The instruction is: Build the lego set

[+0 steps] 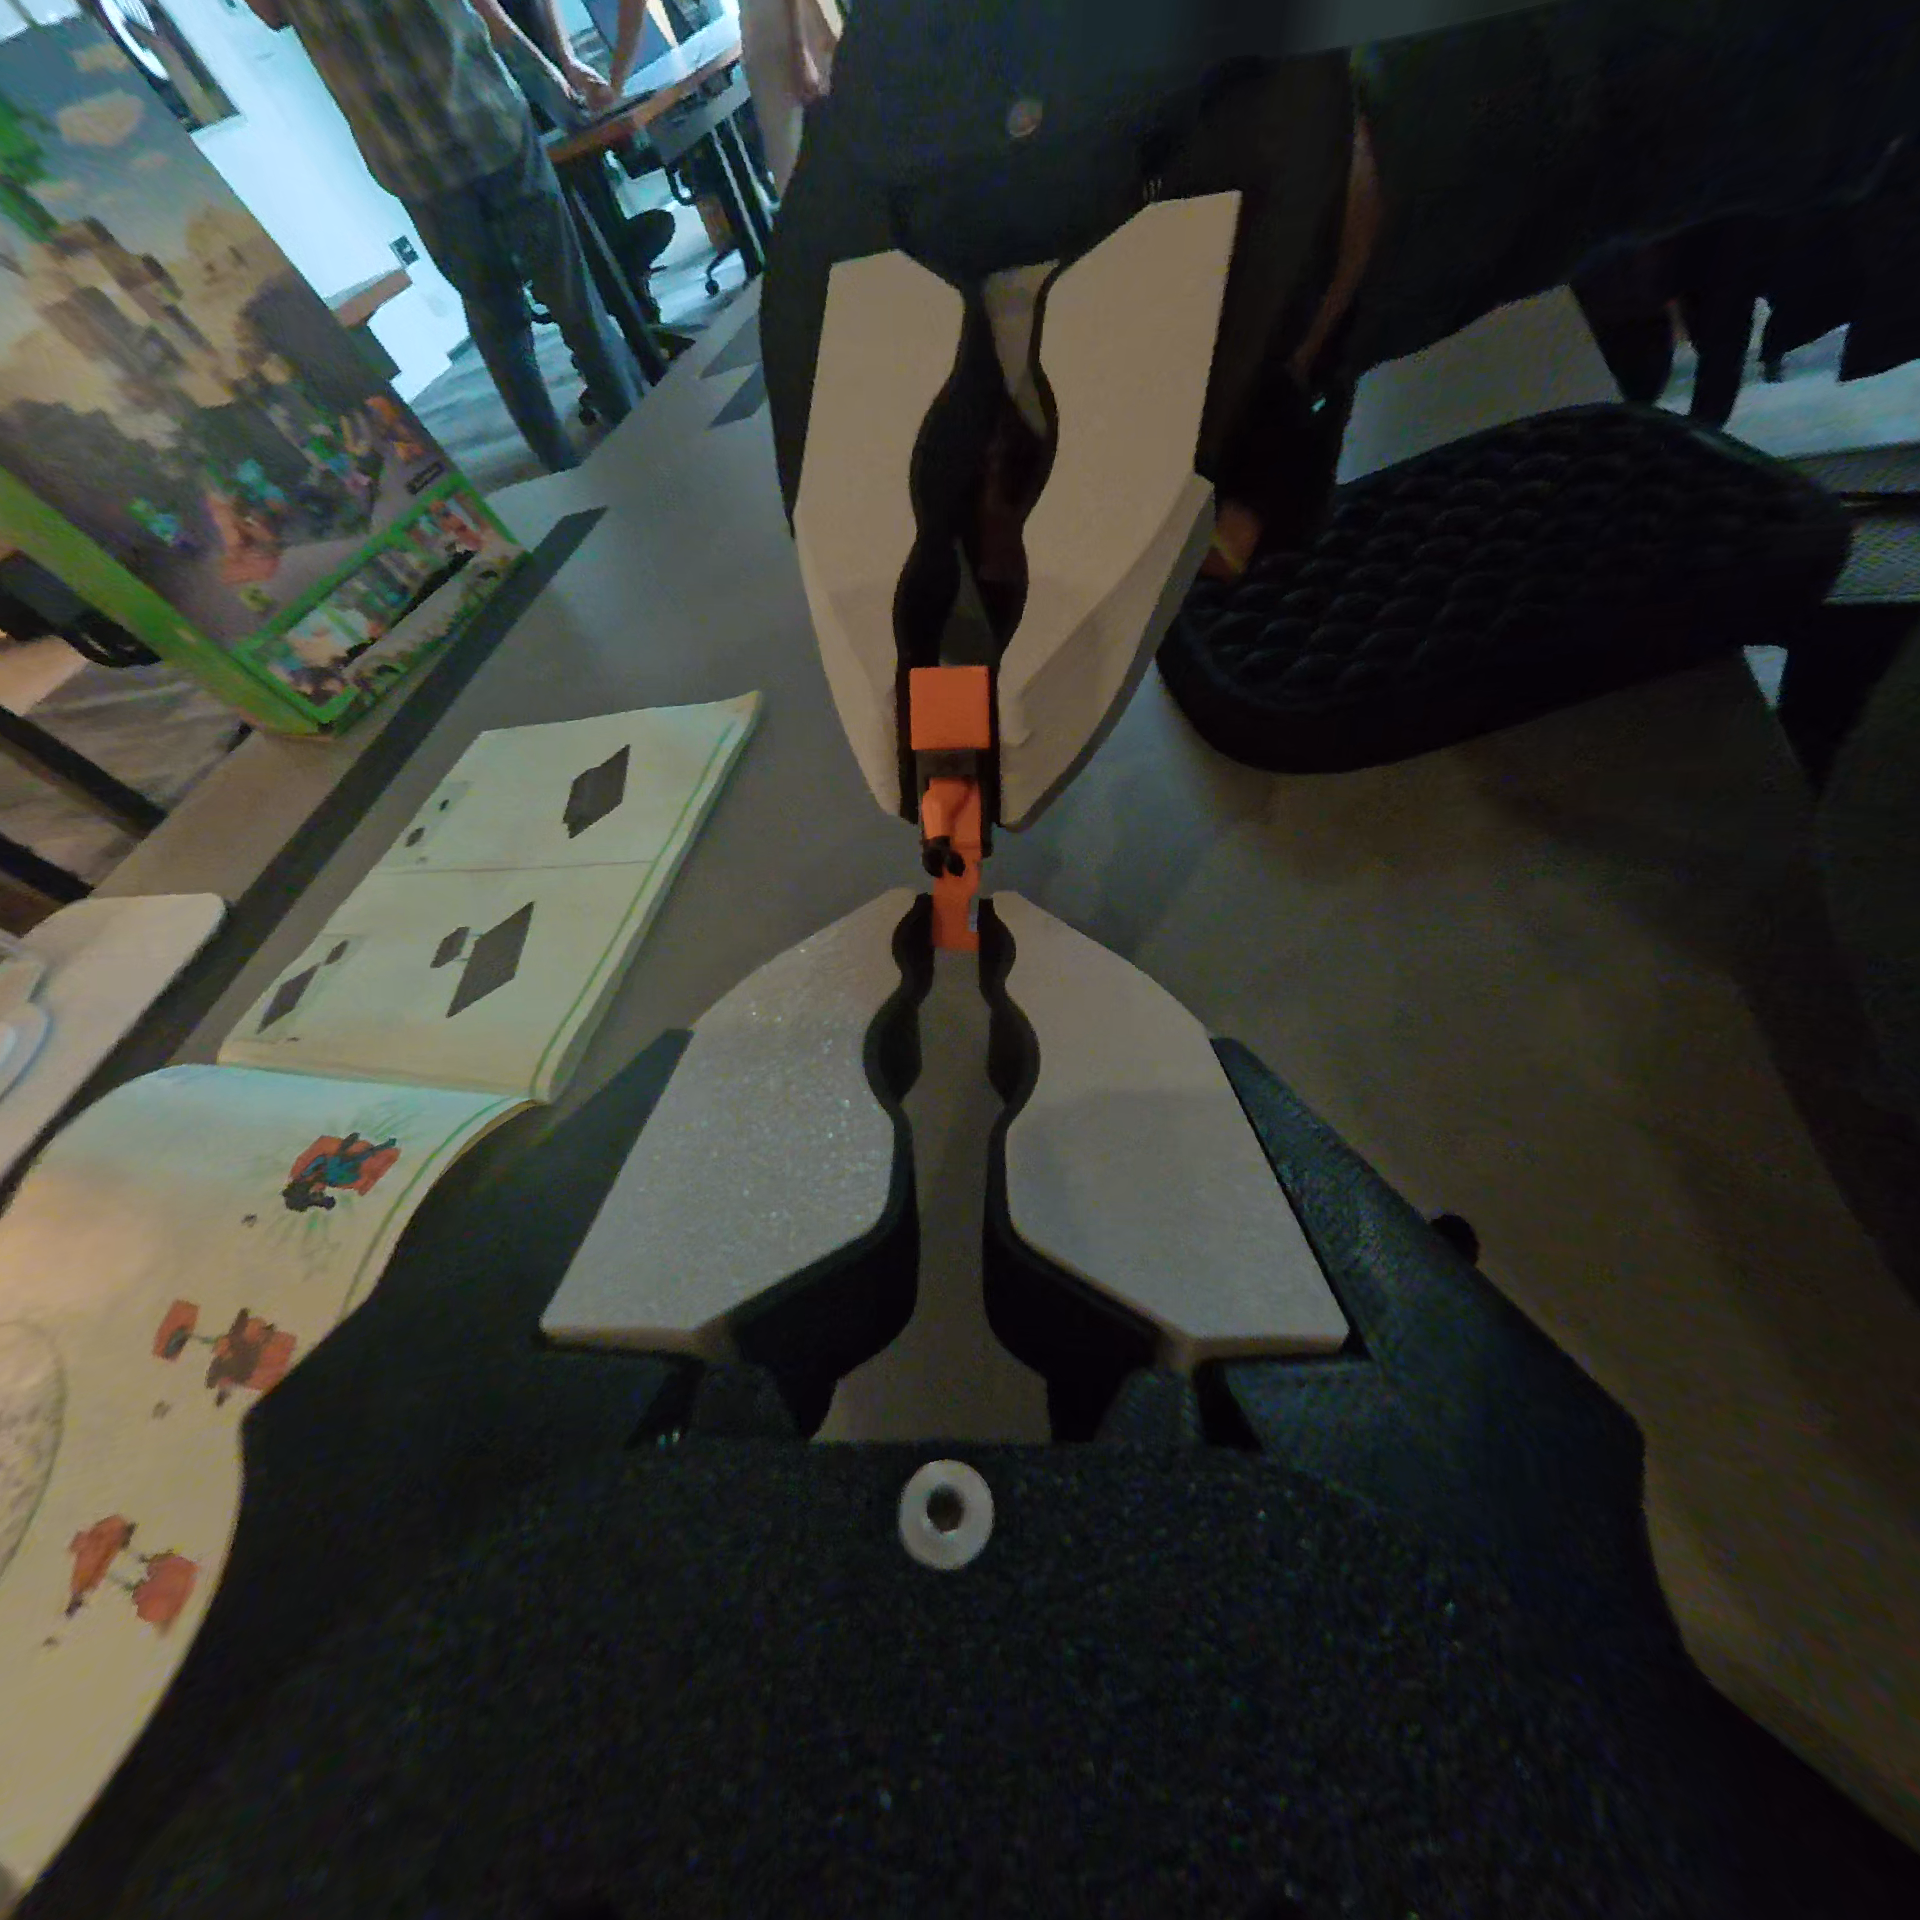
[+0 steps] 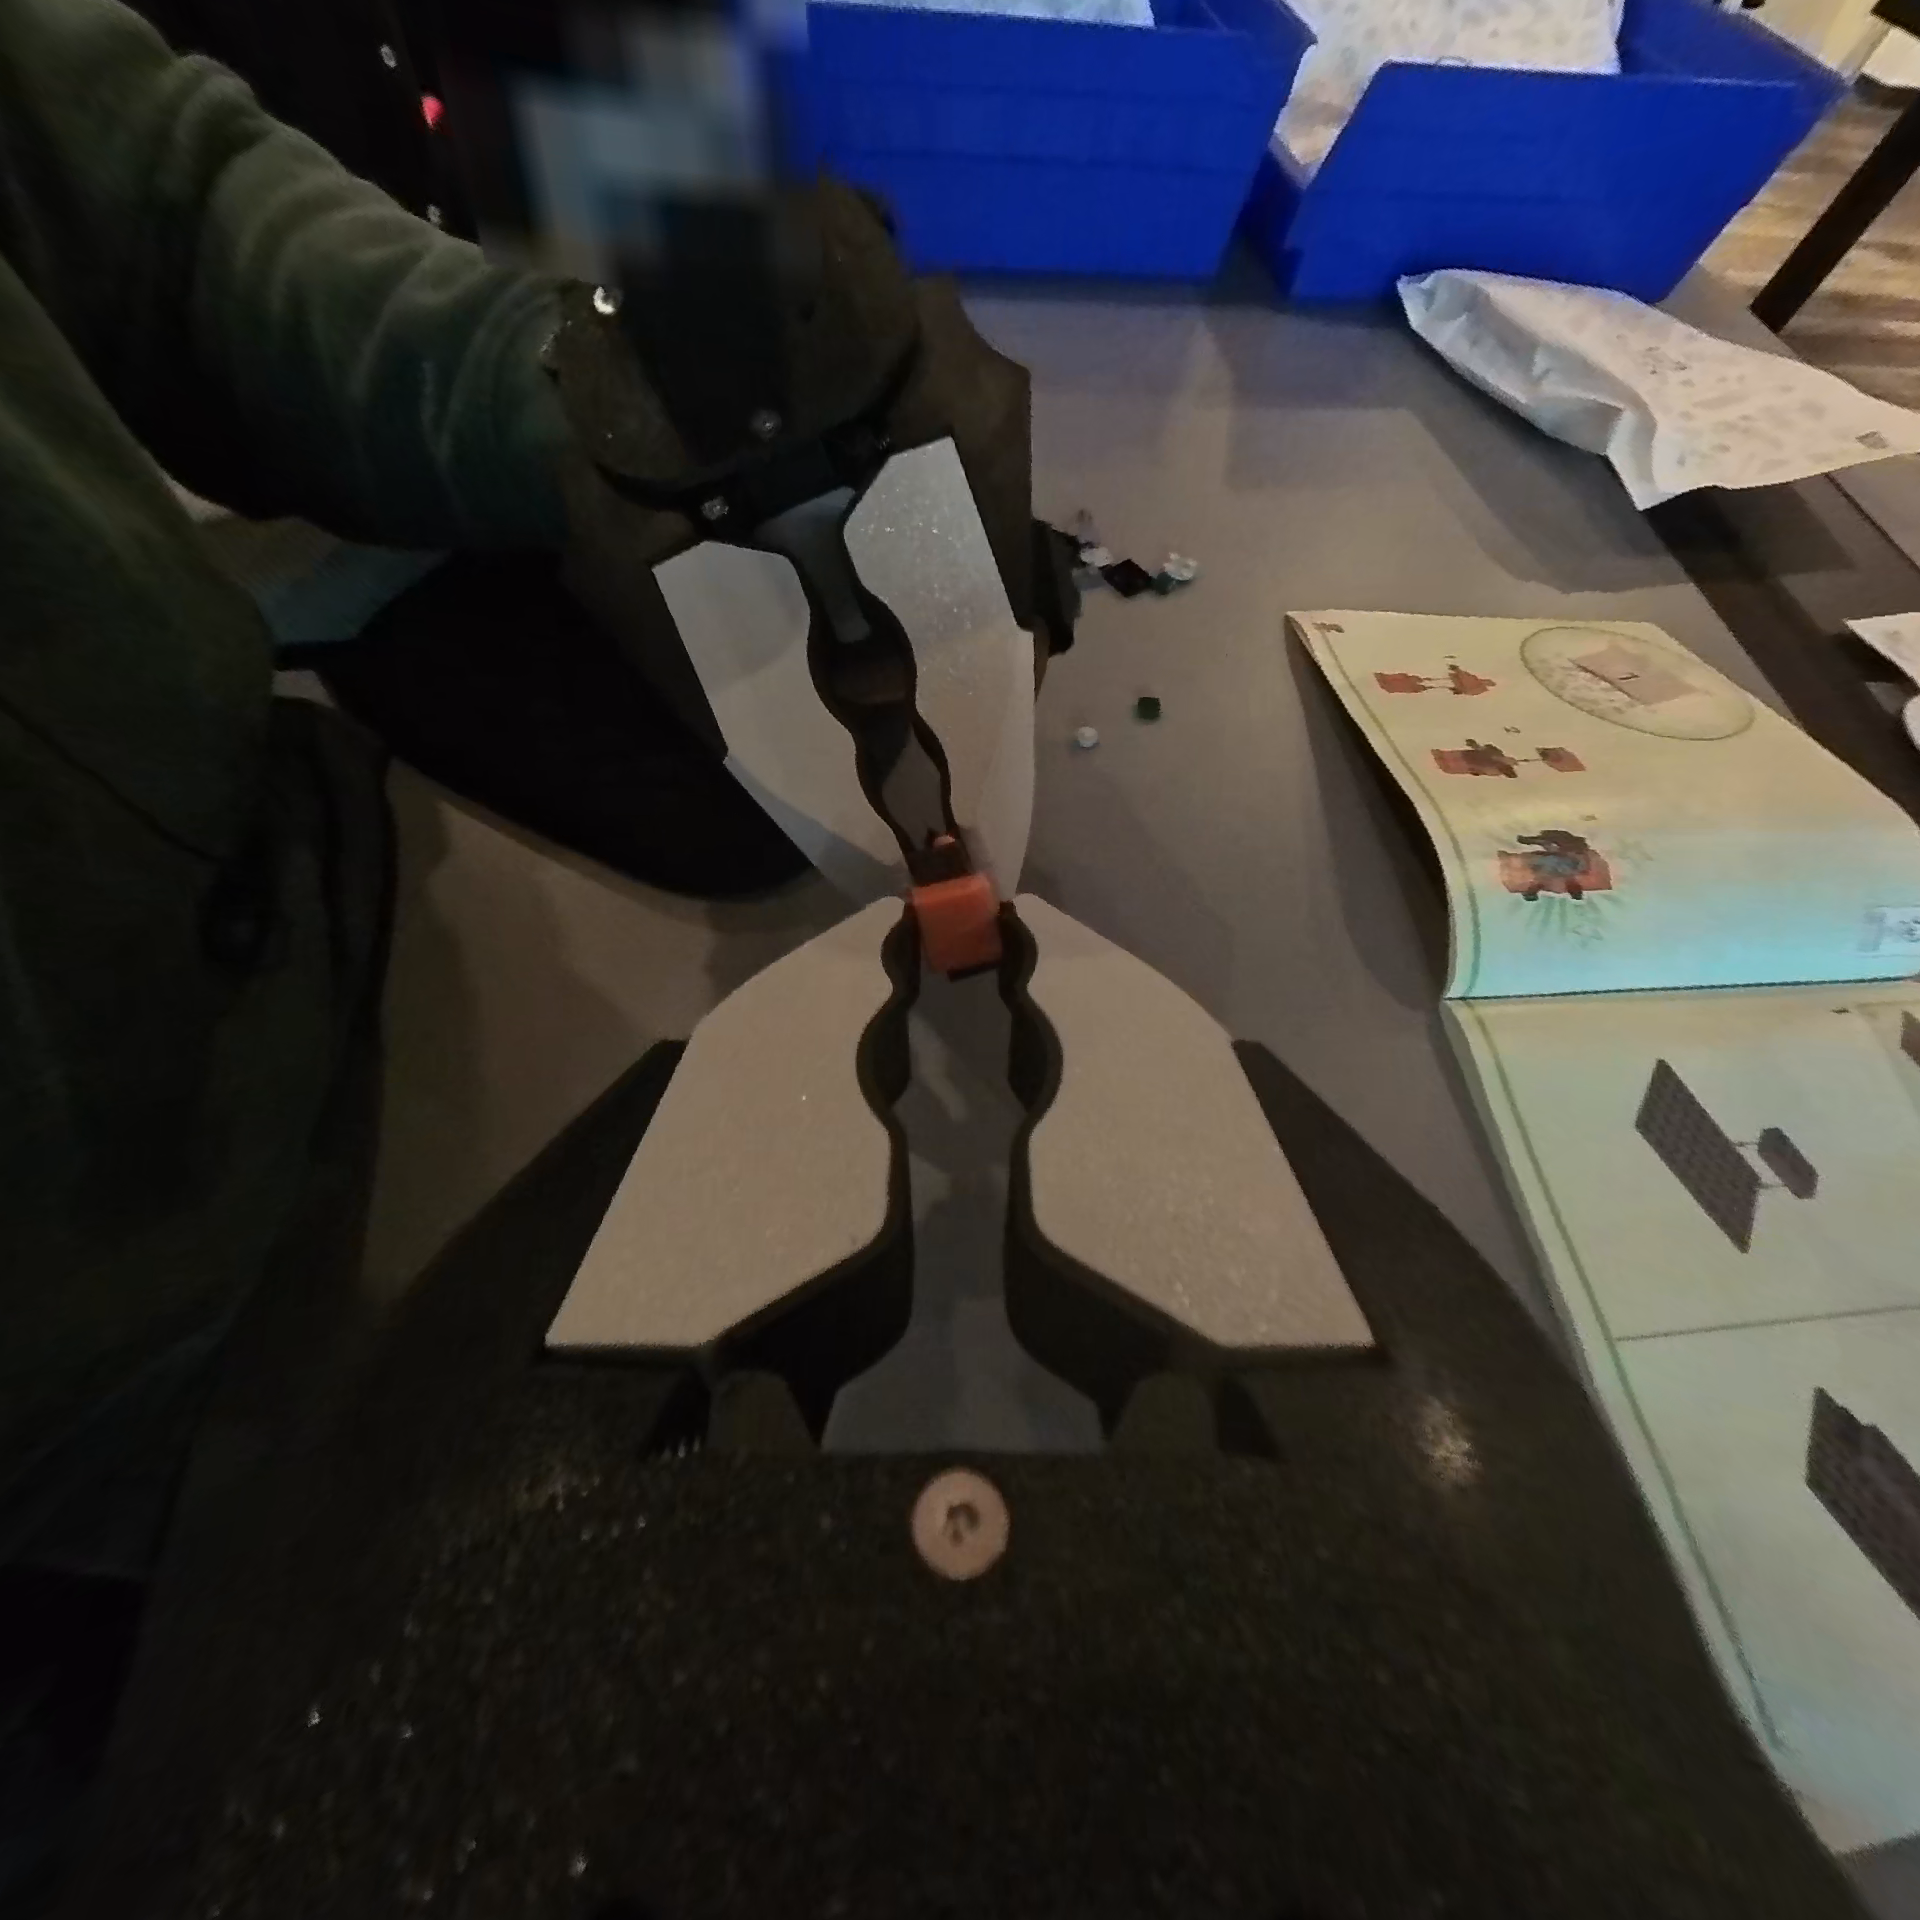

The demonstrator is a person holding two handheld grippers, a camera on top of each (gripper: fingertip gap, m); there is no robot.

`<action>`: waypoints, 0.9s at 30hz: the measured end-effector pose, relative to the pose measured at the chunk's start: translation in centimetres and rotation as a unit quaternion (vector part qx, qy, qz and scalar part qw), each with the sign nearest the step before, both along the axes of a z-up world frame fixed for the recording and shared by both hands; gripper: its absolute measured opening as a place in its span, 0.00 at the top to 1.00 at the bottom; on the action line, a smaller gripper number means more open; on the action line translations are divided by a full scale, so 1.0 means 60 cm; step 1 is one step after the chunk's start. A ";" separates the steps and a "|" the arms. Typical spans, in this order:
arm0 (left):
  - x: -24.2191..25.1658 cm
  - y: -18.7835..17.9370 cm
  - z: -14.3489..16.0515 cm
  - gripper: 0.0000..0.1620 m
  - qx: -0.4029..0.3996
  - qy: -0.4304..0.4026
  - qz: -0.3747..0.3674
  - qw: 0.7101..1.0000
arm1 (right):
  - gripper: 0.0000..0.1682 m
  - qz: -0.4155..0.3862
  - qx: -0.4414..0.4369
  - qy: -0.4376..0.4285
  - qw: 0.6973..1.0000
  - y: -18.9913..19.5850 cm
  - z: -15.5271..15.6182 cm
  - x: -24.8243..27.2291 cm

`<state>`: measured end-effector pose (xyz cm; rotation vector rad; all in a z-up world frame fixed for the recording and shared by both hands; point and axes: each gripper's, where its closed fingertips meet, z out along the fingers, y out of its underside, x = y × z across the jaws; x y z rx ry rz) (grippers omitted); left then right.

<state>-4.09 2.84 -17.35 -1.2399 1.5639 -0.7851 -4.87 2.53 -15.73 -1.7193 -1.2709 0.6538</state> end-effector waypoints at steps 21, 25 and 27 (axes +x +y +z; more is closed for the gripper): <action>0.002 -0.018 0.000 0.95 -0.122 -0.003 -0.054 0.991 | 0.92 0.071 0.044 -0.024 0.996 -0.013 0.017 0.007; 0.003 -0.021 0.002 0.95 -0.127 -0.004 -0.061 0.990 | 0.92 0.078 0.046 -0.023 0.996 -0.015 0.019 0.007; 0.002 -0.025 0.002 0.95 -0.134 -0.006 -0.068 0.989 | 0.92 0.083 0.045 -0.020 0.995 -0.018 0.019 0.006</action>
